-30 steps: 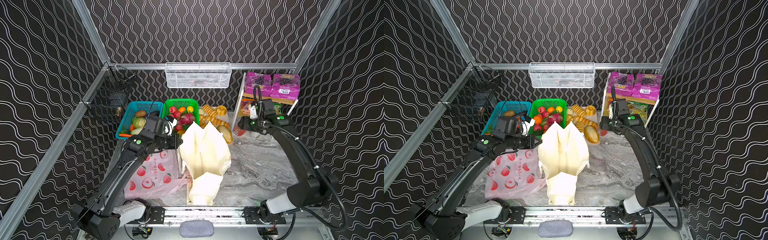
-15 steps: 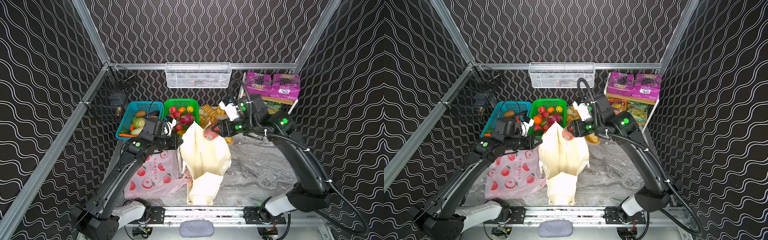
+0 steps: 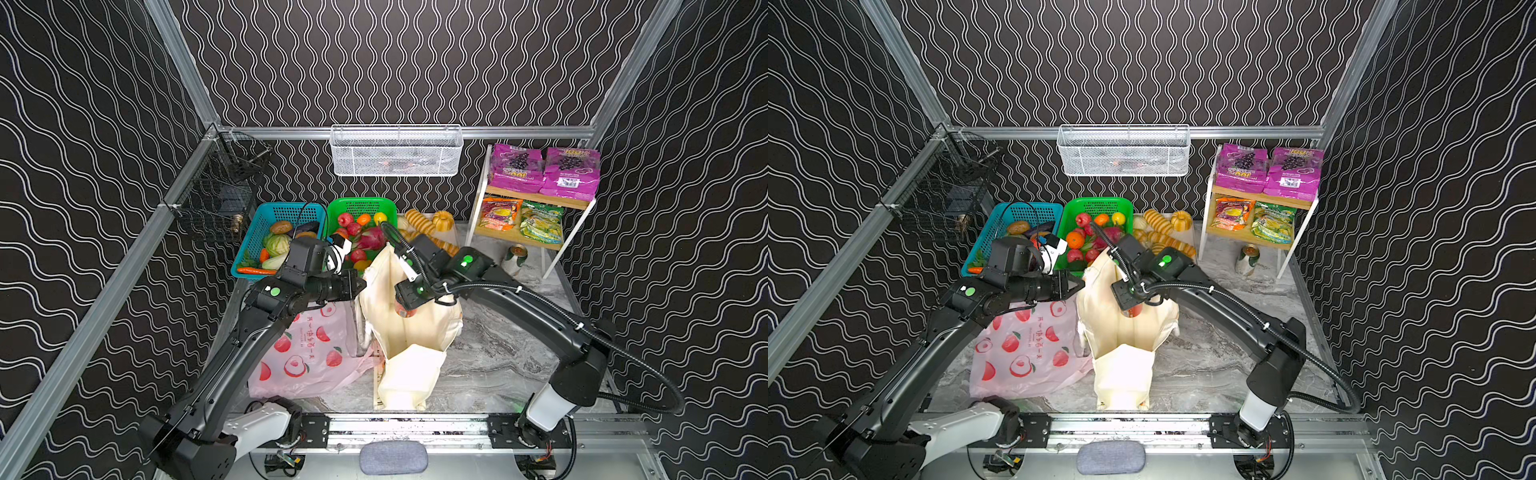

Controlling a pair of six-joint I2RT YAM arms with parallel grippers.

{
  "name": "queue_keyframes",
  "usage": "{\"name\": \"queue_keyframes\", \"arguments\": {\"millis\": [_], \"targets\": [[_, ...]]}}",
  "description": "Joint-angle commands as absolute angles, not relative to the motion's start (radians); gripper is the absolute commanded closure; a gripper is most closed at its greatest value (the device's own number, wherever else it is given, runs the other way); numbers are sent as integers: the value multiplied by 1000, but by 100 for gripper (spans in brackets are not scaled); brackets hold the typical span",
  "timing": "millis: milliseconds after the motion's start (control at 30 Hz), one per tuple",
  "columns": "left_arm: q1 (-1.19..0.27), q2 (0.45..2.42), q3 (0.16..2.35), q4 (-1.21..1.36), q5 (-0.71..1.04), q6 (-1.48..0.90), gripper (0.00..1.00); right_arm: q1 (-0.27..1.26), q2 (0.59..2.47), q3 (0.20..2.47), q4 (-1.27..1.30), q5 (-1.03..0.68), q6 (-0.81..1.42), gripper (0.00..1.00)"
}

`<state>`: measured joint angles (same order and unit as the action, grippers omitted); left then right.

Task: Place the mixed food into the grocery bags and tie them
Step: 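Carry the cola can into the tote bag while the left gripper holds the rim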

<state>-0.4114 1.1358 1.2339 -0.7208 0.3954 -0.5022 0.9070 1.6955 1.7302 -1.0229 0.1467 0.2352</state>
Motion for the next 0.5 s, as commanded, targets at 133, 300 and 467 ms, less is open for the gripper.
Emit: {"name": "queue_keyframes", "arguments": {"millis": [133, 300, 467], "targets": [[-410, 1130, 1235, -701, 375, -524, 100, 949, 1705, 1612, -782, 240, 291, 57], [-410, 1126, 1247, -719, 367, -517, 100, 950, 1770, 1591, -769, 242, 304, 56], [-410, 1119, 1239, -726, 368, -518, 100, 938, 1845, 1617, -758, 283, 356, 56]]}}
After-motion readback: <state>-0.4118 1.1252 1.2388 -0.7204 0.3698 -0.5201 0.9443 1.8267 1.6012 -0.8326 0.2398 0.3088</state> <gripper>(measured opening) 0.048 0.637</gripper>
